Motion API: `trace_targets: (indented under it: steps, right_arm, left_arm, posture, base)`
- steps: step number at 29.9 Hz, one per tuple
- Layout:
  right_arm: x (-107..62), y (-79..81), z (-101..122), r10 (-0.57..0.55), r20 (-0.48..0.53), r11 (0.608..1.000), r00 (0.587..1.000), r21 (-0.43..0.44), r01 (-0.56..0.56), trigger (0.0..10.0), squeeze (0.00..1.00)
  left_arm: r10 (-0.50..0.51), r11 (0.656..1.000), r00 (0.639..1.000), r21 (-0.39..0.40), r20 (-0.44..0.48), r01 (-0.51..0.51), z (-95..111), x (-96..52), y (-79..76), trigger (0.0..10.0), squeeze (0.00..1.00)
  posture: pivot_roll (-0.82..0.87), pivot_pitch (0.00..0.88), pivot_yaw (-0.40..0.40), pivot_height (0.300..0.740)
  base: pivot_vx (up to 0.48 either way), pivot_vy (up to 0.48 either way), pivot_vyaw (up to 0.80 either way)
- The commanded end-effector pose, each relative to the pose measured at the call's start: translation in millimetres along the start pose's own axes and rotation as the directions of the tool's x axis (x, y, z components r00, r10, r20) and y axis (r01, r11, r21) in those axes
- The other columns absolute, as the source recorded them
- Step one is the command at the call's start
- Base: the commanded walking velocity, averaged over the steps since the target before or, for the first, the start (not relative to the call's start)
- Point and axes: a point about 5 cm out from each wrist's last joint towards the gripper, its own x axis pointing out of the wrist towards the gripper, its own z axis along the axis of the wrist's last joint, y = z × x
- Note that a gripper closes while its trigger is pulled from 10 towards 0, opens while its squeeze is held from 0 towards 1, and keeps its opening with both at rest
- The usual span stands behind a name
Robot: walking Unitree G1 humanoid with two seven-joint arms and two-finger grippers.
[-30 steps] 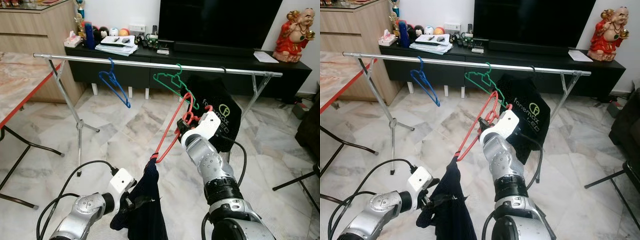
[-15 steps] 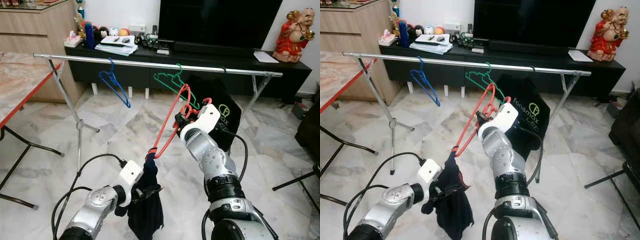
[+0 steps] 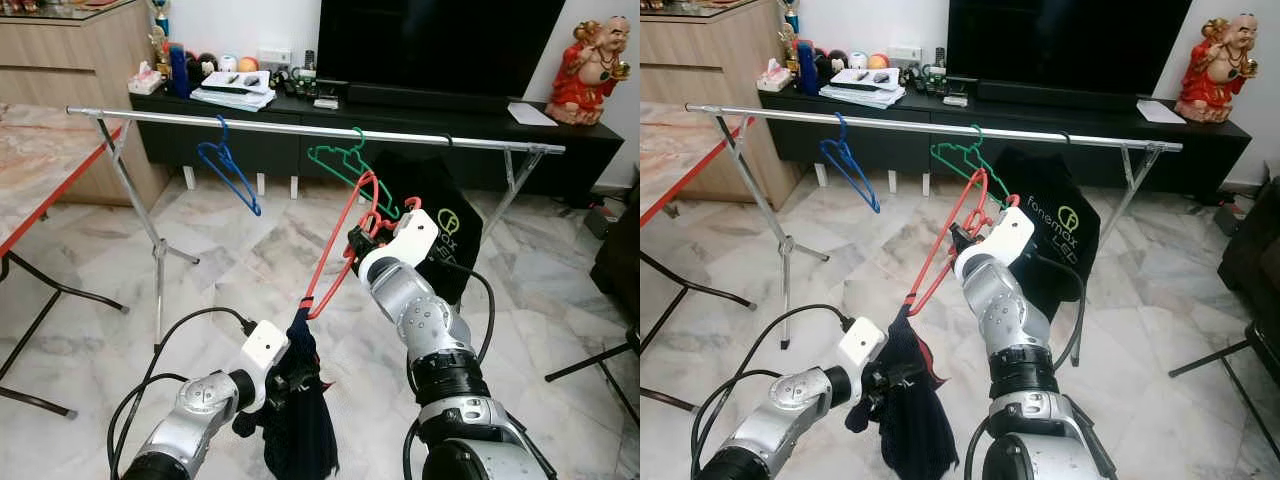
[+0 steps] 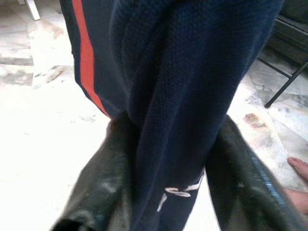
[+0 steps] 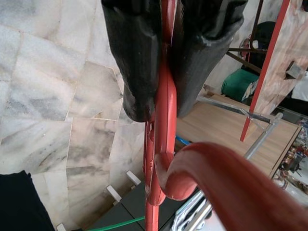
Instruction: Hang hanger
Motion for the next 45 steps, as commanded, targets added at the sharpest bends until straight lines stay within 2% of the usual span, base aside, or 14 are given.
trace_targets:
  steps: [1, 24, 32, 34, 37, 38, 39, 40, 41, 42, 45]
  right_arm:
    - [-2.7, 22.0, -26.6, 0.065, -0.050, 0.996, 0.997, 0.057, -0.062, 10.0, 0.00]
    - [-1.9, 8.8, -22.0, 0.017, -0.026, 1.000, 1.000, 0.014, -0.016, 10.0, 0.00]
    - [-1.6, 2.3, -18.8, -0.013, 0.006, 0.998, 1.000, -0.062, 0.013, 10.0, 0.00]
    - [-1.5, -7.1, -13.7, -0.044, 0.077, 0.964, 0.996, -0.260, 0.063, 10.0, 0.00]
    - [-2.0, -13.0, -9.5, -0.042, 0.138, 0.897, 0.990, -0.431, 0.099, 10.0, 0.00]
    - [-2.6, -14.7, -8.1, -0.010, 0.169, 0.837, 0.986, -0.537, 0.101, 10.0, 0.00]
    - [-2.8, -14.9, -8.2, 0.002, 0.174, 0.823, 0.985, -0.560, 0.097, 10.0, 0.00]
    - [-4.0, -19.2, -8.6, 0.023, 0.205, 0.750, 0.979, -0.651, 0.119, 10.0, 0.00]
    - [-4.3, -20.3, -9.0, 0.028, 0.210, 0.739, 0.977, -0.663, 0.121, 10.0, 0.00]
    - [-4.5, -21.1, -9.6, 0.036, 0.215, 0.711, 0.976, -0.692, 0.126, 10.0, 0.00]
    - [-4.9, -24.4, -17.1, 0.072, 0.207, 0.588, 0.976, -0.799, 0.126, 10.0, 0.00]
  left_arm:
    - [-0.003, 1.000, 1.000, 0.009, 0.008, 0.003, 1.5, 1.2, 0.8, 0.0, 0.00]
    - [-0.039, 0.999, 0.999, 0.010, 0.013, 0.039, 0.4, -0.4, -2.2, 0.0, 0.00]
    - [-0.054, 0.999, 0.998, 0.002, 0.020, 0.054, 1.4, -0.1, -4.1, 0.0, 0.00]
    - [-0.058, 0.998, 0.998, 0.003, 0.021, 0.058, 1.5, -0.2, -4.4, 0.0, 0.00]
    - [-0.062, 0.998, 0.998, 0.001, 0.022, 0.062, 1.6, -0.3, -4.8, 0.0, 0.00]
    - [-0.064, 0.998, 0.998, 0.001, 0.022, 0.064, 1.6, -0.2, -5.1, 0.0, 0.00]
    - [-0.064, 0.998, 0.998, 0.001, 0.021, 0.064, 1.6, -0.1, -5.1, 0.0, 0.00]
    - [-0.070, 0.998, 0.997, 0.002, 0.019, 0.070, 1.1, 0.0, -6.3, 0.0, 0.00]
    - [-0.071, 0.997, 0.997, 0.002, 0.019, 0.071, 1.0, 0.1, -6.6, 0.0, 0.00]
    - [-0.072, 0.997, 0.997, 0.002, 0.019, 0.072, 0.9, 0.2, -7.0, 0.0, 0.00]
    - [-0.075, 0.997, 0.997, 0.003, 0.019, 0.075, 0.9, 0.5, -7.8, 0.0, 0.00]
  posture:
    - [-0.03, 0.002, -0.076, 0.740]
    - [-0.03, 0.004, -0.073, 0.740]
    - [-0.03, 0.002, -0.073, 0.740]
    - [-0.03, 0.003, -0.072, 0.740]
    - [-0.03, 0.003, -0.073, 0.740]
    - [-0.03, 0.005, -0.074, 0.740]
    - [-0.03, 0.005, -0.074, 0.740]
    - [-0.03, 0.006, -0.074, 0.740]
    - [-0.03, 0.006, -0.074, 0.740]
    - [-0.03, 0.006, -0.074, 0.740]
    - [-0.03, 0.006, -0.075, 0.740]
  base:
    - [0.000, 0.000, 0.00]
    - [0.000, 0.000, 0.00]
    - [0.000, 0.000, 0.00]
    - [0.000, 0.000, 0.00]
    - [0.000, 0.000, 0.00]
    - [0.000, 0.000, 0.00]
    - [0.000, 0.000, 0.00]
    - [0.000, 0.000, 0.00]
    - [0.000, 0.000, 0.00]
    - [0.000, 0.000, 0.00]
    - [0.000, 0.000, 0.00]
